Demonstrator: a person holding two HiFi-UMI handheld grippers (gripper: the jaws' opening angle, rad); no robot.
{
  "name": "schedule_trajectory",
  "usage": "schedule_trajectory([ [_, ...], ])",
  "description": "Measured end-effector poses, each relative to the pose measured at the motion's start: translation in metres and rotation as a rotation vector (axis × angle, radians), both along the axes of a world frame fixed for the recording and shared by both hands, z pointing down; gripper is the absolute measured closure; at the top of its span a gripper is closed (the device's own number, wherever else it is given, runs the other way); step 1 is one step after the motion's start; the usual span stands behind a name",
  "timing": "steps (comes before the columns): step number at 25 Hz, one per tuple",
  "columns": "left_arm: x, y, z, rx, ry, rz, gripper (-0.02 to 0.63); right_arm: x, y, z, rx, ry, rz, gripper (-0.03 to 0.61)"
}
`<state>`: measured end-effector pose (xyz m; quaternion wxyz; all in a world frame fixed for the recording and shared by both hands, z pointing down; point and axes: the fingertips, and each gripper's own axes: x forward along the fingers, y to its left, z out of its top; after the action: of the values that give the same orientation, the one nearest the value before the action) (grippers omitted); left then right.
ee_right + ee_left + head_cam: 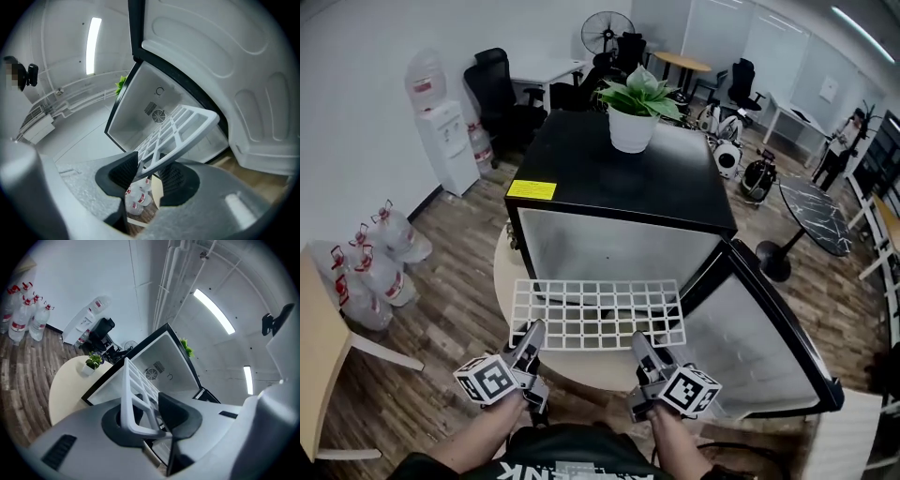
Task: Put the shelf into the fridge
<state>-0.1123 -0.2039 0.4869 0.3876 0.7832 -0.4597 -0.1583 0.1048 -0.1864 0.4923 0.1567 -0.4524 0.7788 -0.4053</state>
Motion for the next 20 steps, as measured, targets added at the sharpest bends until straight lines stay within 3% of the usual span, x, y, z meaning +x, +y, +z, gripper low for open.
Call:
schedule_trajectory([
  [6, 0.005, -0.029, 0.025, -0.045, 0.001, 0.092, 0.512, 0.002, -0.012, 0.024, -0.047, -0.011, 0.074, 0.448],
  [9, 0.008, -0.040, 0.032, -0.056, -0.003, 0.129, 0.512, 0.015, -0.016, 0.036, -0.097, 0.085, 0.134, 0.448],
  [13, 0.012, -0.050, 0.047, -0.076, -0.017, 0.154, 0.511, 0.008, -0.024, 0.049, -0.101, -0.027, 0.133, 0.448],
  [20, 0.023, -0.061, 0.055, -0.085, -0.038, 0.175, 0.509, 0.020, -0.030, 0.059, -0.119, 0.002, 0.155, 0.448],
])
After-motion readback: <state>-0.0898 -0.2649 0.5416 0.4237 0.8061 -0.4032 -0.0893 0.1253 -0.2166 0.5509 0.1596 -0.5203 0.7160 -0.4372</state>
